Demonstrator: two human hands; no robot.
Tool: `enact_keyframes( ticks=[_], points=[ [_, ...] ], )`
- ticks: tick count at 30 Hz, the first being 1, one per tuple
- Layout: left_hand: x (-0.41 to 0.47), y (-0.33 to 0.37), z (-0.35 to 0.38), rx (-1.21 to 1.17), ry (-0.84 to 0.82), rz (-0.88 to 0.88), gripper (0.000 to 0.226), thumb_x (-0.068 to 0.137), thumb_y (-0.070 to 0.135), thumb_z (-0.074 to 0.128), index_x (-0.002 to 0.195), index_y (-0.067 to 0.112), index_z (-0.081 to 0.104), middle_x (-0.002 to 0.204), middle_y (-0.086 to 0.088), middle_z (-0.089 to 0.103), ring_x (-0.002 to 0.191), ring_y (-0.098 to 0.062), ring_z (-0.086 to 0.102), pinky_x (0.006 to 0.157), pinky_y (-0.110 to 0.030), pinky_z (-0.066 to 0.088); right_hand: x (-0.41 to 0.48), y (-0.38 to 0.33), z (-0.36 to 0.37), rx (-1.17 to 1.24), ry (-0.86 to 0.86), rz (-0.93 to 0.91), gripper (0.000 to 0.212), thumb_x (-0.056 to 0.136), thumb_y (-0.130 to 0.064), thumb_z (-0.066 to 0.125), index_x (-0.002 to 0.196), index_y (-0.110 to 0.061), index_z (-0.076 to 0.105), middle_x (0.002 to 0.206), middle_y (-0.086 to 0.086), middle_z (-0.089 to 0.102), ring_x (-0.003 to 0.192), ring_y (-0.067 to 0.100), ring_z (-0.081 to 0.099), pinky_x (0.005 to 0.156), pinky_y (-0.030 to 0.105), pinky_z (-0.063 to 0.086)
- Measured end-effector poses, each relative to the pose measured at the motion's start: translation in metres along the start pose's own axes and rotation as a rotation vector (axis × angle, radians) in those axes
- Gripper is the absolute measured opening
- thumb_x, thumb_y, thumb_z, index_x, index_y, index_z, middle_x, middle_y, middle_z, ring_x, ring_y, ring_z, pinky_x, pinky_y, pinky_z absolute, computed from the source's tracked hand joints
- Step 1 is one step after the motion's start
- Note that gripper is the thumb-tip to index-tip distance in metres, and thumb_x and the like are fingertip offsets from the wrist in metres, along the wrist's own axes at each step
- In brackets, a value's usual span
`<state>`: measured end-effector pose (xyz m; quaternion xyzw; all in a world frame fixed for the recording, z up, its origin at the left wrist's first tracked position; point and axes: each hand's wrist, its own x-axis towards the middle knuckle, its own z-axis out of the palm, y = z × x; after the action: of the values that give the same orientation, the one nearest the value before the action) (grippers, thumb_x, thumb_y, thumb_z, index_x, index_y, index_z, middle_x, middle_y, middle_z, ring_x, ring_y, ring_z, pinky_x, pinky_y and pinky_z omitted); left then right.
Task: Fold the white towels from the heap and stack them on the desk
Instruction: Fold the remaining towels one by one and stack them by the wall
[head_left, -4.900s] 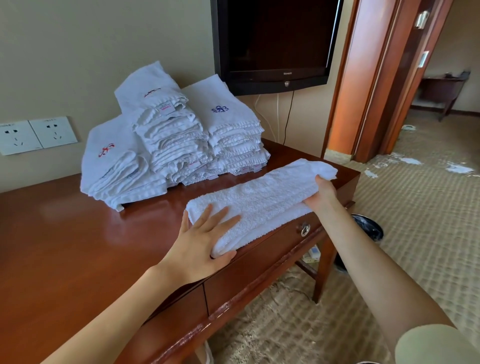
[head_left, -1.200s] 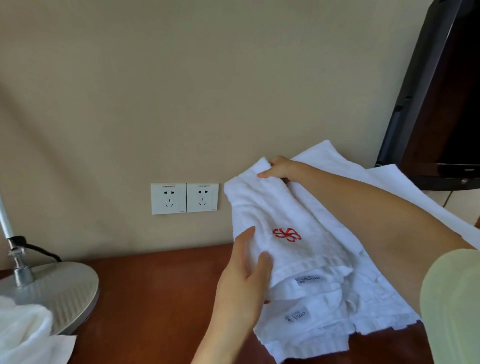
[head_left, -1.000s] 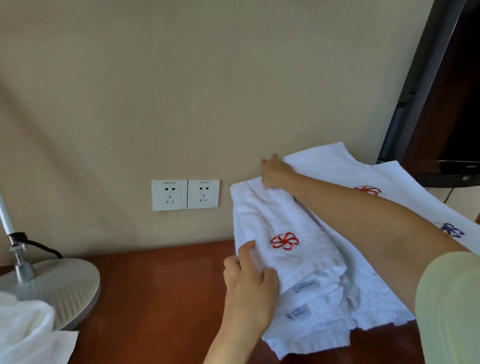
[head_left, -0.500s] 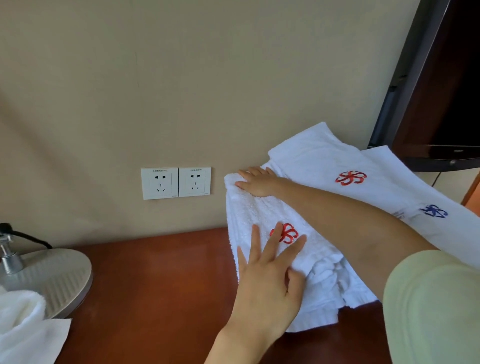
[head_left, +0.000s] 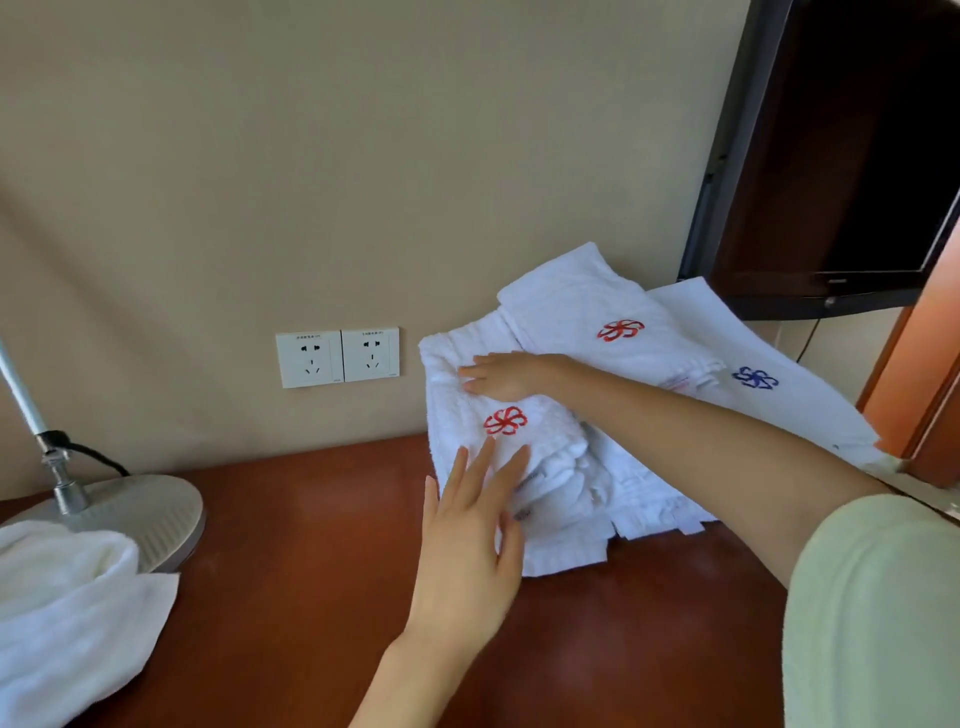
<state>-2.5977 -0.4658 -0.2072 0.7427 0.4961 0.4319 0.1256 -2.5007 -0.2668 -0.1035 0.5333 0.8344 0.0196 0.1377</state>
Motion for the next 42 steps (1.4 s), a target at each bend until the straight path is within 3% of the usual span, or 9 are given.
enact_keyframes(
  ticks=[6, 12, 17, 25, 28, 33, 36, 39, 42],
  points=[
    [-0.064, -0.002, -0.014, 0.144, -0.096, -0.195, 0.077, 0.085, 0.005, 0.035, 0.149, 0.042, 0.015, 0.158, 0.016, 0.01, 0.148, -0.01, 0.0, 0.12, -0.038, 0.0, -0.107, -0.024, 0.03, 0.151, 0.243, -0.145, 0.044, 0.105, -0.037, 0.032, 0.146, -0.023, 0.041, 0.157, -0.001, 0.03, 0.145, 0.016, 0.022, 0.114, 0.034, 0.011],
    [-0.136, -0.005, -0.035, 0.295, -0.129, -0.448, 0.065, 0.096, 0.015, 0.038, 0.153, 0.036, 0.011, 0.161, 0.005, 0.015, 0.149, -0.015, 0.005, 0.12, -0.04, 0.005, -0.187, -0.066, 0.107, 0.408, 0.596, -0.267, 0.031, 0.098, -0.028, 0.051, 0.125, -0.024, 0.064, 0.138, -0.006, 0.056, 0.133, 0.013, 0.043, 0.112, 0.027, 0.019],
    [-0.197, -0.002, -0.056, 0.451, -0.087, -0.493, 0.053, 0.102, 0.031, 0.038, 0.152, 0.035, 0.02, 0.159, 0.006, 0.022, 0.148, -0.012, 0.012, 0.12, -0.034, 0.003, -0.227, -0.123, 0.169, 0.801, 0.396, -0.276, 0.025, 0.098, -0.033, 0.05, 0.118, -0.032, 0.067, 0.118, -0.019, 0.065, 0.11, -0.003, 0.057, 0.098, 0.025, 0.046],
    [-0.292, 0.023, -0.088, 0.426, 0.174, -0.534, 0.036, 0.097, 0.025, 0.049, 0.131, 0.039, 0.055, 0.145, 0.021, 0.041, 0.135, -0.003, 0.038, 0.104, -0.021, 0.035, -0.235, -0.239, 0.189, 0.918, 0.416, -0.458, 0.022, 0.098, -0.027, 0.052, 0.115, -0.028, 0.066, 0.112, -0.015, 0.067, 0.106, 0.002, 0.058, 0.079, 0.01, 0.039],
    [-0.317, 0.024, -0.101, 0.417, 0.336, -0.526, 0.032, 0.094, 0.016, 0.053, 0.111, 0.038, 0.067, 0.123, 0.024, 0.059, 0.111, -0.002, 0.058, 0.089, -0.017, 0.045, -0.237, -0.284, 0.184, 0.975, 0.384, -0.493, 0.029, 0.097, -0.034, 0.051, 0.125, -0.029, 0.057, 0.112, -0.016, 0.063, 0.109, 0.004, 0.057, 0.082, 0.019, 0.041],
    [-0.335, 0.015, -0.14, 0.098, 0.796, -0.574, 0.034, 0.085, 0.003, 0.047, 0.082, 0.027, 0.071, 0.079, 0.012, 0.072, 0.077, -0.006, 0.067, 0.075, -0.036, 0.056, -0.23, -0.347, 0.175, 1.063, 0.453, -0.519, 0.056, 0.092, -0.047, 0.056, 0.142, -0.026, 0.04, 0.139, -0.007, 0.044, 0.127, 0.01, 0.044, 0.098, 0.029, 0.043],
    [-0.33, 0.003, -0.16, 0.054, 0.869, -0.65, 0.029, 0.081, 0.014, 0.045, 0.086, 0.034, 0.065, 0.086, 0.009, 0.07, 0.08, -0.01, 0.066, 0.071, -0.037, 0.053, -0.225, -0.378, 0.171, 1.01, 0.582, -0.473, 0.083, 0.083, -0.042, 0.07, 0.15, -0.017, 0.028, 0.152, 0.004, 0.03, 0.137, 0.019, 0.035, 0.104, 0.038, 0.042],
    [-0.323, -0.011, -0.168, 0.129, 0.771, -0.766, 0.031, 0.086, 0.012, 0.05, 0.104, 0.037, 0.057, 0.107, 0.01, 0.062, 0.089, -0.004, 0.06, 0.077, -0.028, 0.047, -0.211, -0.393, 0.167, 0.867, 0.684, -0.361, 0.104, 0.072, -0.048, 0.076, 0.152, -0.013, 0.019, 0.147, 0.01, 0.038, 0.134, 0.027, 0.039, 0.108, 0.044, 0.037],
    [-0.318, -0.02, -0.169, 0.256, 0.684, -0.825, 0.039, 0.087, 0.017, 0.051, 0.123, 0.032, 0.051, 0.119, 0.011, 0.049, 0.092, -0.008, 0.057, 0.078, -0.03, 0.047, -0.201, -0.385, 0.157, 0.82, 0.443, -0.274, 0.077, 0.079, -0.049, 0.063, 0.144, -0.022, 0.033, 0.126, -0.002, 0.058, 0.12, 0.022, 0.053, 0.105, 0.039, 0.036]
  ],
)
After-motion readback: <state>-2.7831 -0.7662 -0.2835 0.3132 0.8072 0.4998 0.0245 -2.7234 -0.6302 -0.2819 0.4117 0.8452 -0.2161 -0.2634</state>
